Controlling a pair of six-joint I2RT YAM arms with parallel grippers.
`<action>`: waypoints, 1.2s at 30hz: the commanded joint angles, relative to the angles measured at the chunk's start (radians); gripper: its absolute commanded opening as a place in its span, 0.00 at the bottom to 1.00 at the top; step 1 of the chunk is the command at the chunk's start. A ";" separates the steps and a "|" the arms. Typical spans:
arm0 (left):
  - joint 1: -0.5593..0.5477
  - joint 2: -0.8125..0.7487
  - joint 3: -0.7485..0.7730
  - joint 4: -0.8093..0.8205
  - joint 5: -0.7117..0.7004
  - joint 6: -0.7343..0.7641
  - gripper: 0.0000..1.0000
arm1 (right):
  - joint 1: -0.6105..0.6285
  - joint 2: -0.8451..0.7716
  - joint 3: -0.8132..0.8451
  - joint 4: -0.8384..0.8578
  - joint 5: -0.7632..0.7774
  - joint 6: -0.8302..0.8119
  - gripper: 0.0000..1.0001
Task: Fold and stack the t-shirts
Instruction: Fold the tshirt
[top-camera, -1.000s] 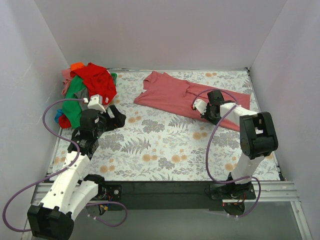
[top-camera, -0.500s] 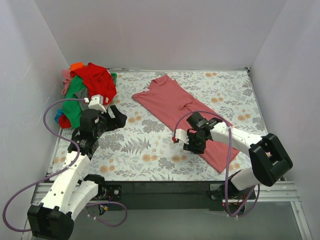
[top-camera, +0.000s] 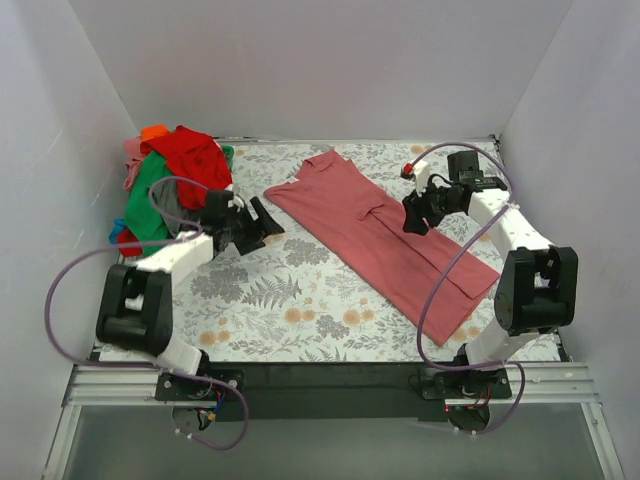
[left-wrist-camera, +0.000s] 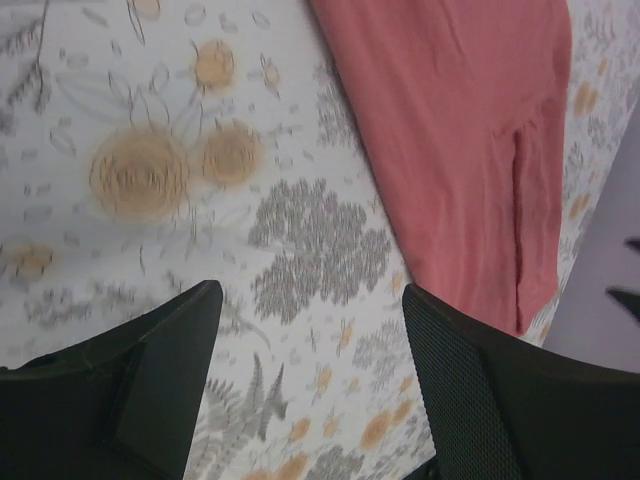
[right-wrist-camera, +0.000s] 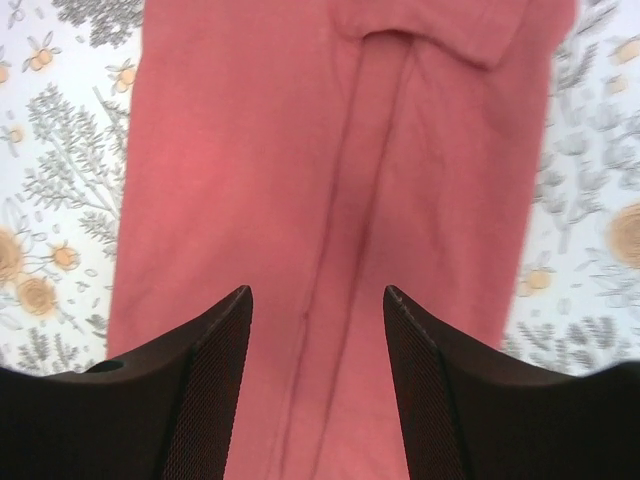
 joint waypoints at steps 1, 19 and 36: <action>-0.015 0.209 0.193 -0.022 -0.059 -0.159 0.71 | 0.015 -0.016 -0.063 0.058 -0.126 0.069 0.62; -0.088 0.775 0.772 -0.384 -0.461 -0.361 0.38 | -0.005 -0.055 -0.180 0.127 -0.197 0.088 0.63; -0.001 0.893 1.146 -0.548 -0.395 0.051 0.14 | -0.007 -0.036 -0.189 0.138 -0.075 0.074 0.63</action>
